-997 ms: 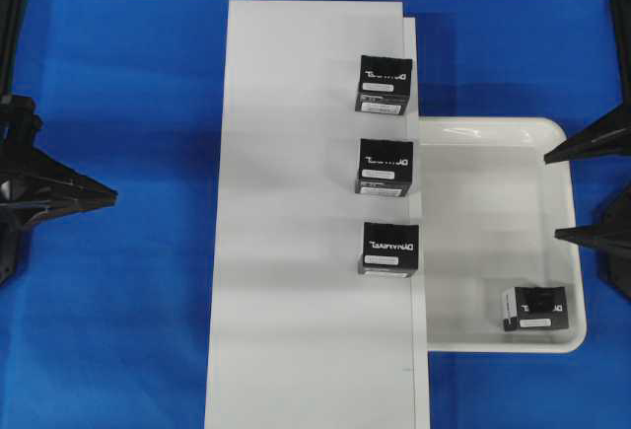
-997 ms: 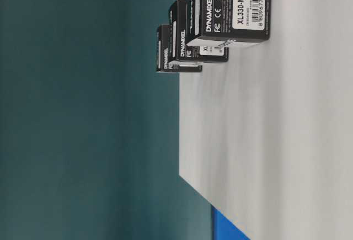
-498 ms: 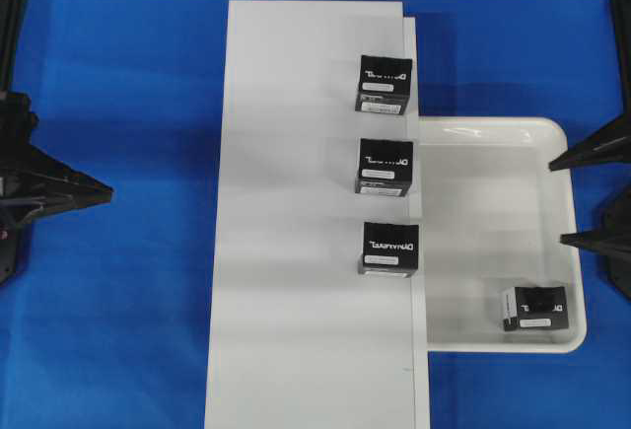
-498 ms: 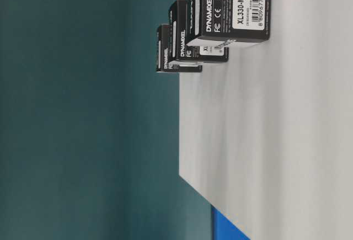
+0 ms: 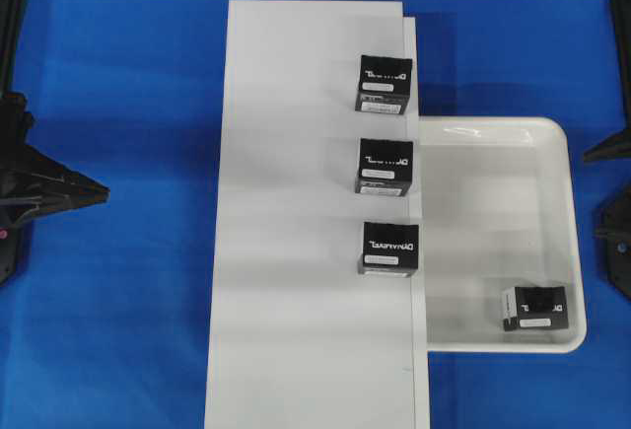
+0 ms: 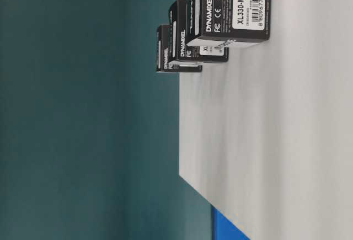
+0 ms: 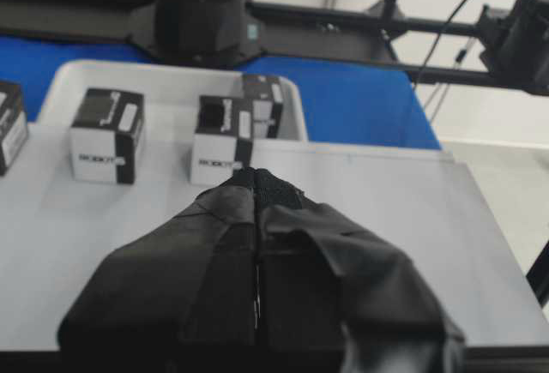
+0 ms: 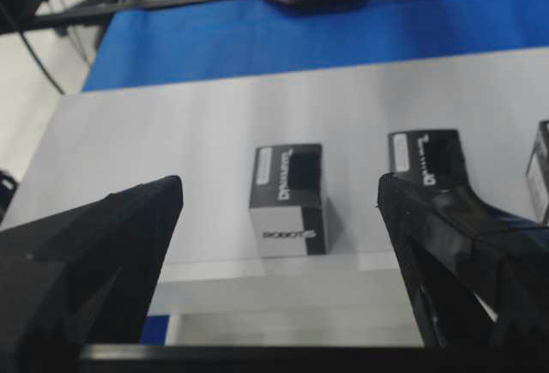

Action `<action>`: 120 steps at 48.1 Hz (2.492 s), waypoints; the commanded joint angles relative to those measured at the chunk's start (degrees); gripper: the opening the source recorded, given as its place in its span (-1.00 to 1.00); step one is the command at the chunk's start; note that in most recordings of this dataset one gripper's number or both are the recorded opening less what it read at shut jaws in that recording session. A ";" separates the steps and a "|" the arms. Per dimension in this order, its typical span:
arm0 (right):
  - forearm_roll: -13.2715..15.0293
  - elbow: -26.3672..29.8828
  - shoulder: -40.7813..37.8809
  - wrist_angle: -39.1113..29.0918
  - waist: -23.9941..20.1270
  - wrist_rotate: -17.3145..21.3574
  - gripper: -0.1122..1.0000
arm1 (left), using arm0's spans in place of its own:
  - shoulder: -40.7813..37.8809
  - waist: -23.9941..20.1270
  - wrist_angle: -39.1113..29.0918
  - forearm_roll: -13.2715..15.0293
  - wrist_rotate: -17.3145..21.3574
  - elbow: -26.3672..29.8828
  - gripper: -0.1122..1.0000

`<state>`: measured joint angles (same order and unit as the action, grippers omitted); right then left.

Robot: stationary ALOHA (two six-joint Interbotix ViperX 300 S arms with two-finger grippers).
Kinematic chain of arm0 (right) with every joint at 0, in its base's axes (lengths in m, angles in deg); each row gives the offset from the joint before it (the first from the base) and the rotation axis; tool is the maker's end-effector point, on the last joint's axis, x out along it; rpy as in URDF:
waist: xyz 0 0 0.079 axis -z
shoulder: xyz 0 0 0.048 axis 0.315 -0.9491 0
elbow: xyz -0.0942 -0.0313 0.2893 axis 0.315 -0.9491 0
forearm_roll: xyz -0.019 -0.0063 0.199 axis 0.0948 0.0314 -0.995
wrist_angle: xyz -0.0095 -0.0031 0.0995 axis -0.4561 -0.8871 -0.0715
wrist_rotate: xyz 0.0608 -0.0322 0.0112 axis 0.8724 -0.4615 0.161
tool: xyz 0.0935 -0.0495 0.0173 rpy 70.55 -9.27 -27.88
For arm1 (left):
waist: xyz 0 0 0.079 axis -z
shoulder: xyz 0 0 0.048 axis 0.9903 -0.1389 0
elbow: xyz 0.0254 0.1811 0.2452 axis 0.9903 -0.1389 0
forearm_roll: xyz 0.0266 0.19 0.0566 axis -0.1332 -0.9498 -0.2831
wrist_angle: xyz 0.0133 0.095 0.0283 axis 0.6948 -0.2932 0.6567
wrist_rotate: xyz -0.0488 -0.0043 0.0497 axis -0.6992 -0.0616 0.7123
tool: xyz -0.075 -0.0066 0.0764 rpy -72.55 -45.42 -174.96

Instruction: Place the box from the white plastic tray onto the white base.

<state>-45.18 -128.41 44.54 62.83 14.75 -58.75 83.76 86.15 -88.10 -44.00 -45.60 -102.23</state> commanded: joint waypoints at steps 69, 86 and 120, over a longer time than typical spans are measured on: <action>0.44 -1.49 -11.25 14.85 -0.79 -5.10 0.92 | 0.53 0.09 4.75 -0.18 0.62 1.58 -0.93; 0.18 -1.41 -11.16 14.77 -0.88 -4.39 0.92 | 0.62 0.00 6.94 -0.18 0.97 1.76 -0.93; 0.09 -1.41 -11.43 15.21 -0.88 -4.39 0.92 | 0.18 -0.18 8.17 -0.18 1.49 1.85 -0.93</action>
<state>-44.92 -130.78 33.47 77.33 13.96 -63.05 84.47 86.06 -80.45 -44.09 -44.19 -102.06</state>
